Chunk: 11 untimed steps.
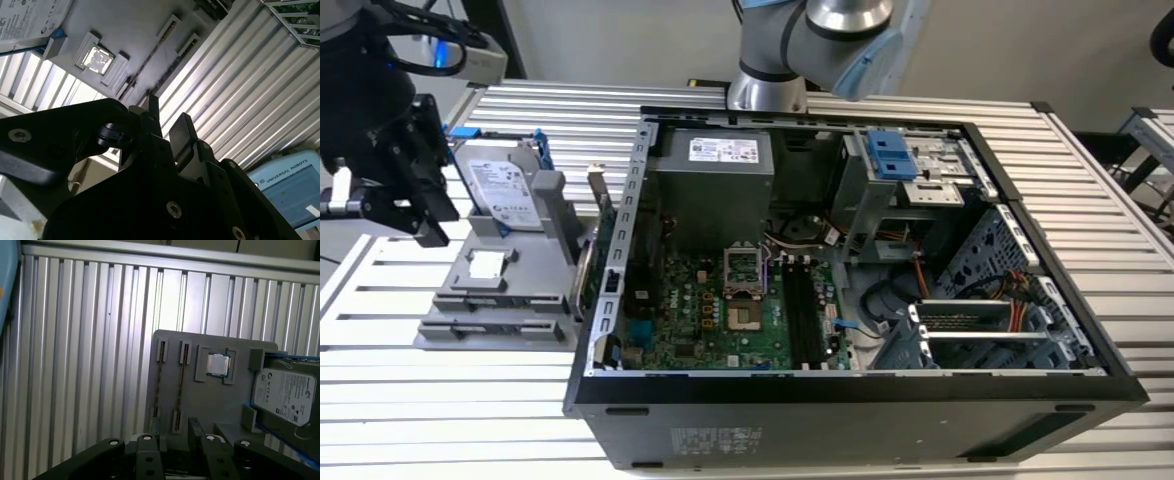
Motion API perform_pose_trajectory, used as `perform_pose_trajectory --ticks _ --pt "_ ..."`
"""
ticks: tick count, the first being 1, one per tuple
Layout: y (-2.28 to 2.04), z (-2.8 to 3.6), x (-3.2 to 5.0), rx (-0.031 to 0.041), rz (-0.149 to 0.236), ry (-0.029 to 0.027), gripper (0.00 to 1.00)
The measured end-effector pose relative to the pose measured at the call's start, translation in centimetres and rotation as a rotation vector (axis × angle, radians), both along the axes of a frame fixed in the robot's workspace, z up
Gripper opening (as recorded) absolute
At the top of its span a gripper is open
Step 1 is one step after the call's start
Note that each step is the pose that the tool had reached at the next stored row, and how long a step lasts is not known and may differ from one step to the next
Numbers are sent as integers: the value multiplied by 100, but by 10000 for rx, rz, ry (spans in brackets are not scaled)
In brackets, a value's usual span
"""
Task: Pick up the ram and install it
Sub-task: 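Pick up the ram and move it above insertion slot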
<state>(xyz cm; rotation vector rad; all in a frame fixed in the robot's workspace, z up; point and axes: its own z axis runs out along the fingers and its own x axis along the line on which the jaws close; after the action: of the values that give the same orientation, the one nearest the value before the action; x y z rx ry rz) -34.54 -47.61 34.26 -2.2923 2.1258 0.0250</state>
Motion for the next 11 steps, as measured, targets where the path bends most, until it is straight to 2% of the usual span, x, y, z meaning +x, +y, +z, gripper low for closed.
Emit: perform_pose_trajectory --ticks 11 --pt "0 -78 0 0 0 0 100"
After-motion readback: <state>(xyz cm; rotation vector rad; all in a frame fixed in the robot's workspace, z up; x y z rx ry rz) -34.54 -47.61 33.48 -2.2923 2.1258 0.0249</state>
